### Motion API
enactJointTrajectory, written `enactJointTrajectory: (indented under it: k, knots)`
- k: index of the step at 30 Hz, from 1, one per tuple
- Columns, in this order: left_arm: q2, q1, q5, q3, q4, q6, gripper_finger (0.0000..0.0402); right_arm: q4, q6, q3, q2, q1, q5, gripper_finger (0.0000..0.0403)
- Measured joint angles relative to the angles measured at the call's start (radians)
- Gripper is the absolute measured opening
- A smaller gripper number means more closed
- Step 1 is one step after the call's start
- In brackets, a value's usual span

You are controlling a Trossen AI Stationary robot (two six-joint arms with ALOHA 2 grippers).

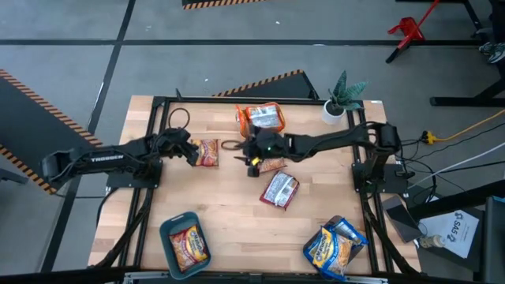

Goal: Sort Maruchan noodles
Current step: Put the red noodle pack into the blue bin

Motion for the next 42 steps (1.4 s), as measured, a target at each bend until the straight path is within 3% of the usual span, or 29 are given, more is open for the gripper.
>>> enactJointTrajectory:
  k: [7, 11, 17, 21, 25, 31, 38, 42]
  knots:
    - [0.001, 0.04, 0.047, -0.074, 0.063, -0.07, 0.0, -0.002, -0.107, 0.02, 0.055, 0.022, 0.024, 0.017]
    - [0.01, 0.04, 0.063, -0.076, 0.078, -0.079, 0.0, -0.014, -0.151, 0.09, 0.102, 0.021, -0.016, 0.0172]
    - [0.045, 0.035, 0.115, -0.076, 0.087, -0.182, 0.0, -0.247, -0.205, 0.268, 0.19, 0.021, -0.016, 0.0222]
    - [0.063, 0.012, 0.113, -0.078, 0.113, -0.241, 0.0, -0.384, -0.114, 0.351, 0.218, 0.021, 0.052, 0.0253]
    - [0.085, -0.029, 0.096, -0.08, 0.139, -0.329, 0.0, -0.457, -0.042, 0.38, 0.206, 0.006, 0.051, 0.0251]
    - [0.158, -0.123, 0.048, -0.085, 0.263, -0.436, 0.0, -0.554, 0.095, 0.403, 0.181, -0.018, -0.041, 0.0228]
    - [0.332, -0.258, 0.041, -0.086, 0.501, -0.56, 0.0, -0.641, 0.126, 0.401, 0.161, -0.02, -0.099, 0.0218]
    - [0.439, -0.334, 0.047, -0.024, 0.558, -0.54, 0.0, -0.656, 0.152, 0.401, 0.139, -0.021, -0.107, 0.0218]
